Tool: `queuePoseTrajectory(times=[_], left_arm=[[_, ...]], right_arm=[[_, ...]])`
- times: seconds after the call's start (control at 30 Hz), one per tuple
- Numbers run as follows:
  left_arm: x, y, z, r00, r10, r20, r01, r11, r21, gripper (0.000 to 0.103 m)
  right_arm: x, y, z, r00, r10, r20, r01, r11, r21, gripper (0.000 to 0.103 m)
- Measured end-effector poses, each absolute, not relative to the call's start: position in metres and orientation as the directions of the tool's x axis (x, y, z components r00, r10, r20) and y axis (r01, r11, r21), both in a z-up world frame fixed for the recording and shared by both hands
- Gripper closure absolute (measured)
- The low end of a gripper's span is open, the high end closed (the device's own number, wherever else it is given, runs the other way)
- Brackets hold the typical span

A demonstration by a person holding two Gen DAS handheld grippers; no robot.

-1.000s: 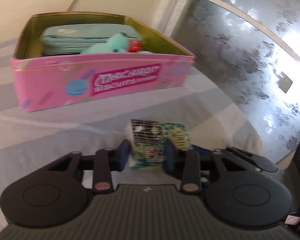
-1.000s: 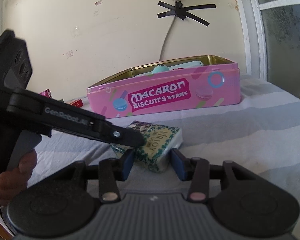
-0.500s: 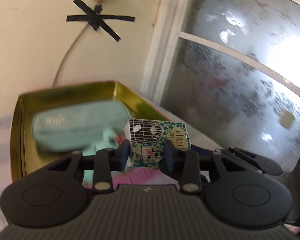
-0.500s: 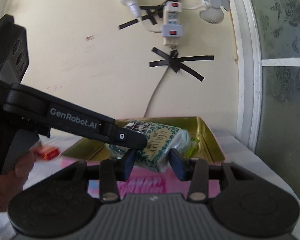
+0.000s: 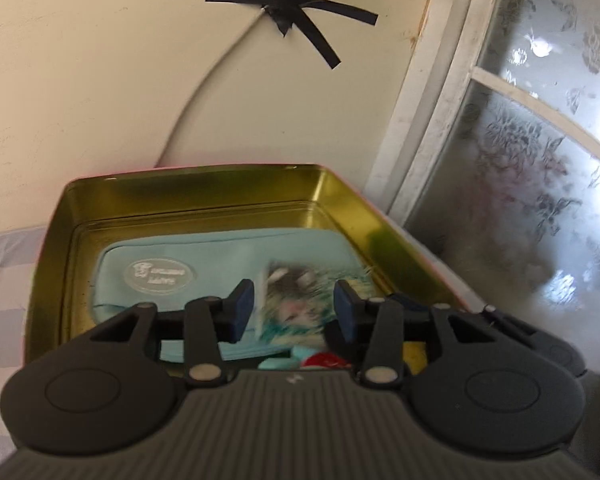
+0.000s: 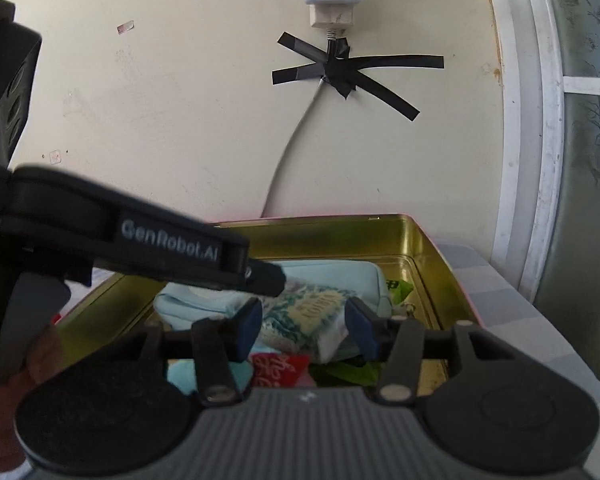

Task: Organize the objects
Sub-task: 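Lower the tissue pack into the pink tin and open both grippers, then move both grippers toward the green Crest toothpaste box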

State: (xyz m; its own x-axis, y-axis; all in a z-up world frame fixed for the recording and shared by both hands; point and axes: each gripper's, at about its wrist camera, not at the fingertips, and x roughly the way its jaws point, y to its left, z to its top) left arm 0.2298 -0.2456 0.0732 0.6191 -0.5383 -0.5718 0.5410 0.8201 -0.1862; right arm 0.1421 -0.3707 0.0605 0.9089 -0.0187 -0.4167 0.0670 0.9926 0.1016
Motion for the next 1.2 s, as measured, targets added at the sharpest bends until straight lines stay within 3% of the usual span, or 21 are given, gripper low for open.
queuePoseTrajectory(times=[0.1,0.57,0.63,0.73,0.97,1.07,1.2], left_arm=[[0.214,-0.24,0.075,0.662,-0.504,-0.554,0.541,0.834,-0.112,0.053],[0.122,-0.199,0.08,0.737,-0.456,-0.498,0.532,0.846,0.013,0.043],[0.108,-0.193,0.076,0.743,-0.46,-0.486,0.535,0.844,0.02,0.037],[0.09,-0.184,0.064,0.738,-0.461,-0.493,0.543,0.839,0.028,0.037],[0.082,-0.151,0.019,0.704,-0.393,-0.592,0.505,0.863,0.028,0.037],[0.087,-0.133,0.004,0.706,-0.348,-0.616,0.464,0.885,0.031,0.037],[0.092,-0.11,-0.006,0.722,-0.31,-0.618,0.42,0.907,0.037,0.034]], right_arm=[[0.131,-0.372,0.06,0.915,-0.023,-0.402,0.079,0.989,0.124,0.054],[0.027,-0.362,0.06,0.934,-0.083,-0.347,0.165,0.963,0.215,0.049],[0.016,-0.359,0.054,0.928,-0.07,-0.366,0.166,0.957,0.239,0.049],[0.006,-0.351,0.043,0.909,-0.047,-0.414,0.163,0.955,0.248,0.048],[0.008,-0.324,0.017,0.825,-0.005,-0.565,0.121,0.978,0.168,0.043],[0.009,-0.306,0.012,0.814,-0.029,-0.58,0.101,0.99,0.093,0.034],[0.012,-0.286,0.01,0.809,-0.008,-0.587,0.067,0.995,0.08,0.033]])
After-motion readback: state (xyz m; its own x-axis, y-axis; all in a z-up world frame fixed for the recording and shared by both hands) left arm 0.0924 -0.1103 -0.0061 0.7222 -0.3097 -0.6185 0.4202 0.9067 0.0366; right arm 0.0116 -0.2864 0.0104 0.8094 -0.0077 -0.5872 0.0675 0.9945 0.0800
